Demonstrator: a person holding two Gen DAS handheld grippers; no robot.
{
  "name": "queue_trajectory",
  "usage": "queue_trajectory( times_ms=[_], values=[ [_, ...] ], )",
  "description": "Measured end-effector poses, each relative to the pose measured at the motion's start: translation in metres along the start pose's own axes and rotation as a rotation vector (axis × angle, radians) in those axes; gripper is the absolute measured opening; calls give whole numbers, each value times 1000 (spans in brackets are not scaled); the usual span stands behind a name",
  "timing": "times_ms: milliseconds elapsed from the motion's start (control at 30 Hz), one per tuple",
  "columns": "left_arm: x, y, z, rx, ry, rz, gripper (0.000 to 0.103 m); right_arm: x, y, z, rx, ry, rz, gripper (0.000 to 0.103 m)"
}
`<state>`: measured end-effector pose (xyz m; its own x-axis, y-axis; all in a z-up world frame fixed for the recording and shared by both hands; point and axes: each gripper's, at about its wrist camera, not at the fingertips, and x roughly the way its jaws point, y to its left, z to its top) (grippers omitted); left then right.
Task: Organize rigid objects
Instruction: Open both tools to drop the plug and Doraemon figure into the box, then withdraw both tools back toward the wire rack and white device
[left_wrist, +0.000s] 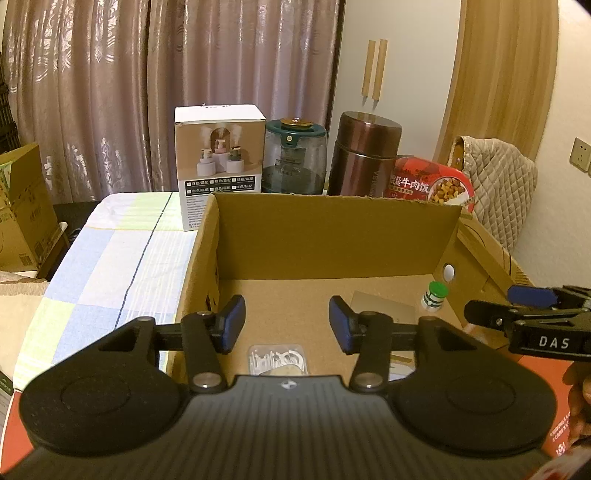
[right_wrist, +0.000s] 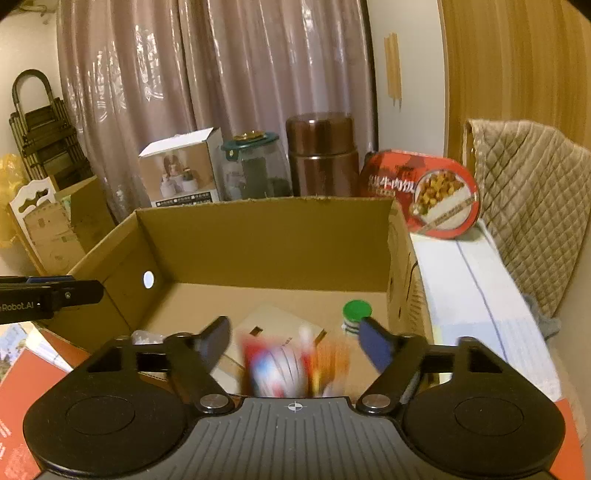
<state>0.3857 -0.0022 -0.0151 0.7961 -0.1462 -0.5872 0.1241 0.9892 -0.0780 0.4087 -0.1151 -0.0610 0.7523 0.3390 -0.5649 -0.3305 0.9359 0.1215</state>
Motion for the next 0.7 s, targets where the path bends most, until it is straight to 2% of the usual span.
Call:
queue_trajectory(
  times_ms=[700],
  values=[
    [-1,0,-1,1,1,0,45,-3,-2,2,11,-13,-5,83]
  ],
)
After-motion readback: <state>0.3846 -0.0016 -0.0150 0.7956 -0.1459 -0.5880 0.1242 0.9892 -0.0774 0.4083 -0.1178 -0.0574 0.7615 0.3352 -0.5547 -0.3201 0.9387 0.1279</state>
